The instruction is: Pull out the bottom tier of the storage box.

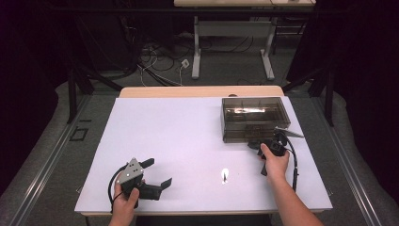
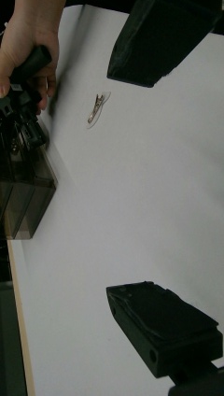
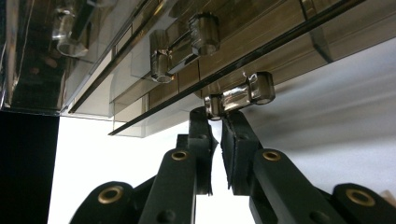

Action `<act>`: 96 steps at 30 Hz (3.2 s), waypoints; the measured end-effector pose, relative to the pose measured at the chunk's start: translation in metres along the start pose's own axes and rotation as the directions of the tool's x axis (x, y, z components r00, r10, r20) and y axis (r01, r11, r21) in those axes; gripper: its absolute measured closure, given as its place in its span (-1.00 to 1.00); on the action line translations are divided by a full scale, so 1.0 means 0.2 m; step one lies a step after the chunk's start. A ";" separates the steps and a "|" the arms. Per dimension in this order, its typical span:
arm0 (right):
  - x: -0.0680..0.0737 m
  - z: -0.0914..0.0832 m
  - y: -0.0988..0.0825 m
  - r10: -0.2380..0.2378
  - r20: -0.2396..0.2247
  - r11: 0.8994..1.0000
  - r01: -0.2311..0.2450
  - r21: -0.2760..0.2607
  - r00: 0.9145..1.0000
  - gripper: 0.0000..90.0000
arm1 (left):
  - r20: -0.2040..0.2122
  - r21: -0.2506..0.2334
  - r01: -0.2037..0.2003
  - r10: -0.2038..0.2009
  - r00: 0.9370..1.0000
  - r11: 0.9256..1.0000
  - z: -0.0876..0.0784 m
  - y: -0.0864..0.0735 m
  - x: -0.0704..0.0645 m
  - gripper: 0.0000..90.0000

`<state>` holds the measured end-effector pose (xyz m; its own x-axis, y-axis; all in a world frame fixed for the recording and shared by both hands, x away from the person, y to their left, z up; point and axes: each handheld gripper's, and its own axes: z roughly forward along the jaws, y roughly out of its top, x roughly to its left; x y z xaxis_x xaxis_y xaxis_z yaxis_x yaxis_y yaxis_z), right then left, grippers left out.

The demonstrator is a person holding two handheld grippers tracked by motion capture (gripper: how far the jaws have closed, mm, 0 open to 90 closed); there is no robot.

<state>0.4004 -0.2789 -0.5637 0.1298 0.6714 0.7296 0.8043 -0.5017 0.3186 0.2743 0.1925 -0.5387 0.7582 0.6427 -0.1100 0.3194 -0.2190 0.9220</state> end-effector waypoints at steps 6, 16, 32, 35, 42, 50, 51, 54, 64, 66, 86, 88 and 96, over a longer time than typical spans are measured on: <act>0.01 -0.01 -0.01 0.016 0.011 1.000 -0.016 0.009 1.000 0.85 | 0.002 -0.002 0.007 -0.007 1.000 1.000 0.00 0.00 0.00 -0.99; -0.01 -0.03 -0.02 -0.017 -0.010 1.000 0.017 0.022 1.000 0.85 | 0.000 -0.001 0.002 -0.002 1.000 1.000 0.00 0.00 0.00 -0.99; -0.02 -0.05 -0.05 -0.023 -0.022 1.000 0.024 0.017 0.999 0.85 | 0.002 0.002 0.007 -0.007 1.000 1.000 0.00 0.00 0.00 -0.99; -0.02 -0.05 -0.06 -0.026 -0.012 1.000 0.026 -0.001 1.000 0.85 | 0.002 0.000 0.006 -0.006 1.000 1.000 0.00 0.00 0.00 -0.99; -0.04 -0.07 -0.09 -0.022 -0.023 1.000 0.022 -0.005 0.999 0.85 | 0.001 0.001 0.007 -0.007 1.000 1.000 0.00 0.00 0.00 -0.99; -0.05 -0.08 -0.10 -0.030 -0.022 1.000 0.030 0.004 0.999 0.85 | 0.004 0.005 0.009 -0.009 1.000 1.000 0.00 0.00 -0.01 -0.99; -0.05 -0.08 -0.11 -0.037 -0.031 0.999 0.037 -0.009 0.999 0.85 | 0.005 0.005 0.008 -0.008 1.000 1.000 0.00 0.00 -0.01 -0.99; -0.05 -0.08 -0.11 -0.025 -0.020 1.000 0.025 0.002 0.999 0.85 | 0.004 0.006 0.002 -0.002 1.000 1.000 0.00 0.00 0.00 -0.99; -0.06 -0.09 -0.13 -0.030 -0.024 1.000 0.030 0.000 0.999 0.85 | 0.002 0.002 0.003 -0.004 1.000 1.000 0.00 0.00 -0.01 -0.99; -0.06 -0.10 -0.13 -0.027 -0.020 1.000 0.027 0.005 0.999 0.85 | 0.002 0.003 0.004 -0.004 1.000 1.000 0.00 0.00 -0.01 -0.99; -0.07 -0.09 -0.14 -0.035 -0.020 0.999 0.036 0.020 0.999 0.78 | -0.001 0.006 0.005 -0.005 1.000 1.000 0.01 0.00 0.00 -0.99; -0.07 -0.09 -0.14 -0.043 -0.022 0.999 0.043 0.017 0.999 0.72 | -0.001 0.010 0.010 -0.010 1.000 1.000 0.01 0.00 0.00 -0.99; -0.05 -0.11 -0.15 -0.109 0.004 0.994 0.109 0.001 0.994 0.57 | -0.004 0.008 0.014 -0.014 1.000 1.000 0.01 -0.01 0.00 -0.99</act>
<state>0.3613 -0.2830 -0.5672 0.0442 0.7245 0.6879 0.8144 -0.4249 0.3952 0.2754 0.1913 -0.5406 0.7512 0.6488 -0.1214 0.3346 -0.2157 0.9173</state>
